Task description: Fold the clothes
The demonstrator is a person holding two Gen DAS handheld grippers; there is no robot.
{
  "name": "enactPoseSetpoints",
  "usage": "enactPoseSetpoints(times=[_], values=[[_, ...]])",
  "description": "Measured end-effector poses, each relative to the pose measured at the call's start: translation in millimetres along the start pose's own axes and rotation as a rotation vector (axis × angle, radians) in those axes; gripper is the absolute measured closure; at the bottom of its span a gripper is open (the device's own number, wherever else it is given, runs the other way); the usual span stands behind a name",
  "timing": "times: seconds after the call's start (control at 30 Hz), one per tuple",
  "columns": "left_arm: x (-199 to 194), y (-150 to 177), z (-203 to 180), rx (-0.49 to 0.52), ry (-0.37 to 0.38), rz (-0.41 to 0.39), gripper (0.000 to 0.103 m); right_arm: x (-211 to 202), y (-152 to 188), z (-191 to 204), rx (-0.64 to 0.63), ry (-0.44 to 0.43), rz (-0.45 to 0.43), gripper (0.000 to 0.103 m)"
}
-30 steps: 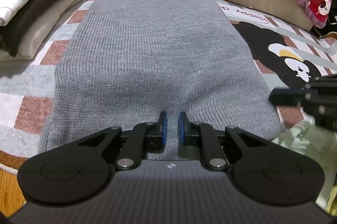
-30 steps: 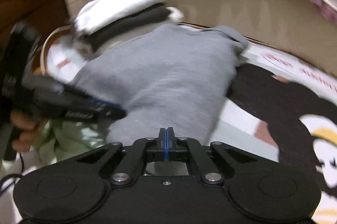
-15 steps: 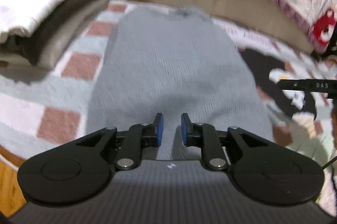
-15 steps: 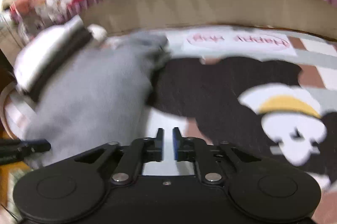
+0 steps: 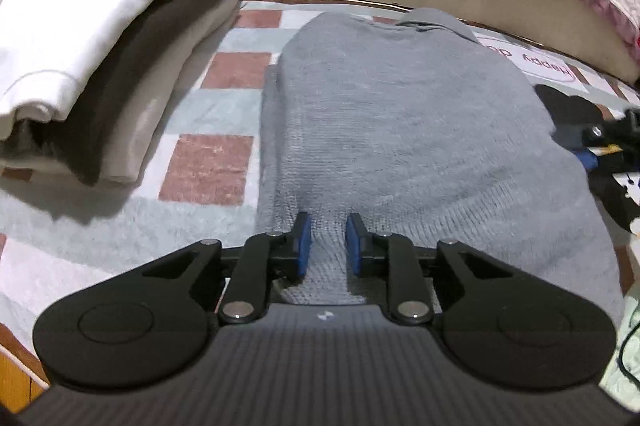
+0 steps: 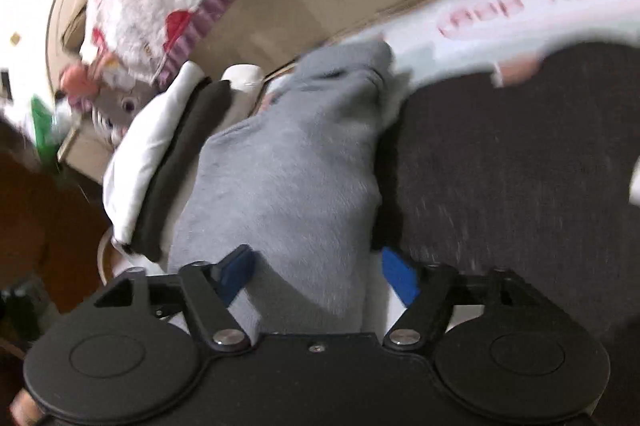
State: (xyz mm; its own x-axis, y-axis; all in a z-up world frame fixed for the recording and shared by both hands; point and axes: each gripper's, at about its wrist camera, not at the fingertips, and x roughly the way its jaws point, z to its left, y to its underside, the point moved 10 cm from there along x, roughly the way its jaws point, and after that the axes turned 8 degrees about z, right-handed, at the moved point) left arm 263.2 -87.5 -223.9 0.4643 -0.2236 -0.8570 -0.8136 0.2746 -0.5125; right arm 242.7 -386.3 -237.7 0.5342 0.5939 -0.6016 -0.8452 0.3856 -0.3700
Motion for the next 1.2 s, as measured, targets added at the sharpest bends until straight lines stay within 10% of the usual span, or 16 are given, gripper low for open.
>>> enactPoseSetpoints(times=[0.17,0.27,0.37,0.47,0.63,1.2], values=[[-9.5,-7.3,-7.0,0.084,-0.061,-0.003,0.081,11.2,17.6,-4.9,0.101,-0.151,0.122,0.020],[-22.6,-9.8,4.2,0.010,-0.009,-0.033,0.061,20.1,37.7,5.5,0.066,-0.181,0.229,0.018],[-36.1,-12.6,15.5,-0.065,0.044,-0.063,0.051,24.7,39.8,15.4,-0.028,-0.150,0.233,0.016],[-20.8,-14.1,45.9,-0.247,0.154,0.075,0.051,29.7,33.0,14.1,0.022,-0.176,0.208,0.015],[-0.7,-15.0,46.1,-0.262,0.192,0.089,0.051,35.8,20.2,12.9,0.100,-0.190,0.198,0.015],[37.6,4.0,51.9,-0.489,0.370,0.141,0.029,40.1,28.8,31.2,-0.150,0.080,0.131,0.015]])
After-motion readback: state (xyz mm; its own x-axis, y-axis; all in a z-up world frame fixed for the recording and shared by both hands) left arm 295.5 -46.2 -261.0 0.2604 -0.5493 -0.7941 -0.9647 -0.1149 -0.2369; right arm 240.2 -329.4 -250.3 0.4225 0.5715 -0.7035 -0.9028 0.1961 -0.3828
